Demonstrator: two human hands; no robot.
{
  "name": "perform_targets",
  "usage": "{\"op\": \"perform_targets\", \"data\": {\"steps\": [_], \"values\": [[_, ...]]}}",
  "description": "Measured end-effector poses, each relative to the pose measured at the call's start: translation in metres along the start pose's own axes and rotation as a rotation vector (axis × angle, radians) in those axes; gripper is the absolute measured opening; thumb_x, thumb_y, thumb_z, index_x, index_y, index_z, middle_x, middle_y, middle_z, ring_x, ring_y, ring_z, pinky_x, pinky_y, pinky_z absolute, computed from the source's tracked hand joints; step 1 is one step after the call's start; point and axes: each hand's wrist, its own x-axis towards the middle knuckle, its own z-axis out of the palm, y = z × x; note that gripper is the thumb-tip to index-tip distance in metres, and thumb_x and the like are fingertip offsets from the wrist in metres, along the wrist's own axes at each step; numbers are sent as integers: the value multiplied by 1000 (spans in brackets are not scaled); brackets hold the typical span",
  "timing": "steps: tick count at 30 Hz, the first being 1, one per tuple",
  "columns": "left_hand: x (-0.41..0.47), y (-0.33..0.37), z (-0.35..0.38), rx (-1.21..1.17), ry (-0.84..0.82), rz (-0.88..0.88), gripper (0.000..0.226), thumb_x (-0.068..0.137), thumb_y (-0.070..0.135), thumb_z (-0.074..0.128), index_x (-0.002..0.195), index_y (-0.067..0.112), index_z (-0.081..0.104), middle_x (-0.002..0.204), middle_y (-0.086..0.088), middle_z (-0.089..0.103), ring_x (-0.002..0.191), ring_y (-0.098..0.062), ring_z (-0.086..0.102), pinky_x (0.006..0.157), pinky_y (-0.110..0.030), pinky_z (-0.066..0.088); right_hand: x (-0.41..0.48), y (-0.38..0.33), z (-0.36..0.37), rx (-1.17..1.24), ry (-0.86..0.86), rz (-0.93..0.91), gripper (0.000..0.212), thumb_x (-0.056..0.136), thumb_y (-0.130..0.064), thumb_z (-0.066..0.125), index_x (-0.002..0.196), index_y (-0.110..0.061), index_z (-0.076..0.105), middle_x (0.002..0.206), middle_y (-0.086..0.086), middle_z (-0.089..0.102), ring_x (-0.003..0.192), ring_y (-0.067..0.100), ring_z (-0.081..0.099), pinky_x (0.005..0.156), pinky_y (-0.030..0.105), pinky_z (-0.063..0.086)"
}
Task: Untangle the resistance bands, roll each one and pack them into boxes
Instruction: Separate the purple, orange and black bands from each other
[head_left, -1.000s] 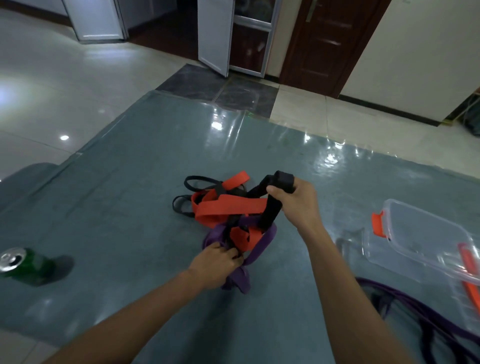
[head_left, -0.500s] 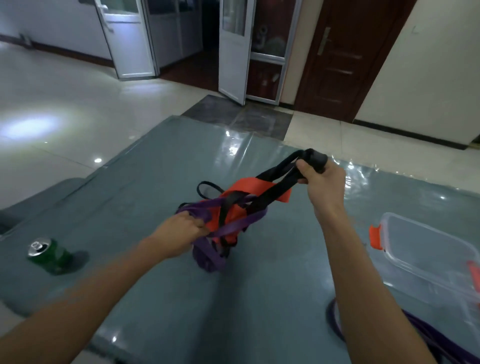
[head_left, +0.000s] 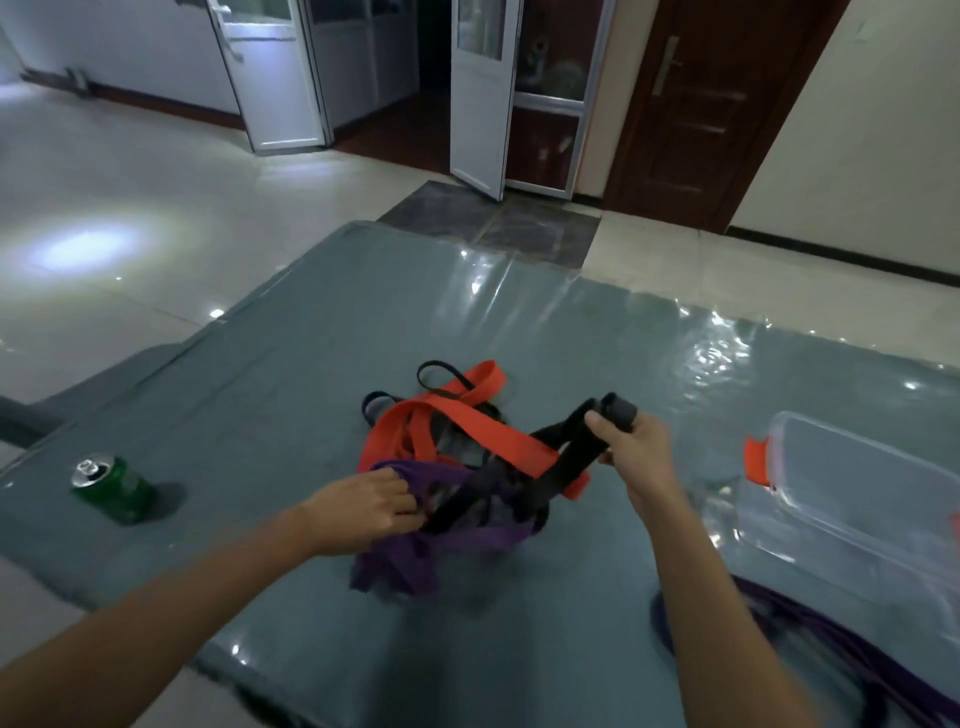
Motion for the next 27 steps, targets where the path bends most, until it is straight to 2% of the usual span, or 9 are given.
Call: {"op": "perform_targets", "data": {"steps": [4, 7, 9, 11, 14, 17, 21, 24, 27], "values": [[-1, 38, 27, -32, -21, 45, 23, 78, 12, 59, 96, 24, 65, 97, 6, 66, 91, -23, 60, 98, -34, 38, -7, 64, -4, -121, -86, 256, 21, 88, -11, 73, 101, 4, 69, 83, 13, 66, 78, 25, 60, 61, 32, 46], [-2, 46, 32, -49, -40, -49, 31, 71, 12, 61, 99, 24, 68, 120, 0, 66, 105, -26, 60, 101, -42, 41, -12, 81, -3, -233, -53, 293, 18, 85, -13, 77, 94, -1, 66, 82, 14, 62, 79, 26, 57, 57, 28, 44], [-4, 49, 34, -50, -116, -143, 48, 58, 14, 70, 105, 25, 69, 142, -7, 56, 119, -29, 55, 104, -51, 42, -14, 89, -2, -370, 18, 260, 47, 80, -11, 81, 117, 1, 55, 102, 17, 63, 97, 29, 61, 68, 25, 49], [-5, 53, 38, -71, -195, -239, 61, 49, 15, 76, 109, 25, 71, 153, -13, 44, 128, -33, 51, 108, -55, 35, -13, 102, -2, -595, 67, 196, 93, 78, -17, 83, 148, 5, 25, 143, 24, 45, 130, 38, 46, 100, 35, 44], [-6, 59, 43, -100, -196, -317, 66, 47, 16, 81, 111, 26, 72, 155, -16, 39, 130, -36, 48, 108, -56, 29, -19, 113, 6, -840, 45, -111, 89, 79, -28, 75, 152, -7, 29, 151, 20, 40, 136, 41, 39, 110, 49, 38], [-2, 66, 47, -127, -158, -345, 58, 50, 17, 79, 107, 28, 71, 151, -14, 44, 127, -36, 49, 102, -53, 34, -29, 117, 28, -1019, -292, -442, 82, 77, -28, 69, 152, -20, 36, 158, 6, 35, 145, 30, 33, 114, 49, 33], [2, 72, 46, -111, -107, -386, 57, 43, 18, 76, 99, 29, 74, 145, -12, 48, 124, -34, 48, 96, -50, 34, -34, 128, 47, -1286, -791, -406, 103, 78, -36, 69, 158, -34, 4, 167, -6, -7, 154, 17, -8, 124, 46, 5], [0, 75, 45, -89, -55, -419, 55, 42, 18, 76, 96, 29, 74, 146, -10, 46, 126, -33, 46, 97, -51, 32, -30, 141, 45, -1445, -839, -456, 119, 74, -46, 76, 159, -27, -4, 167, 1, -5, 153, 25, -2, 124, 47, 1], [-1, 77, 45, -100, -35, -440, 49, 46, 17, 78, 93, 31, 75, 157, -11, 36, 139, -36, 38, 106, -59, 29, -28, 148, 36, -1570, -784, -619, 114, 73, -39, 77, 159, -15, 6, 157, 12, 24, 144, 35, 23, 124, 48, 7]]}}
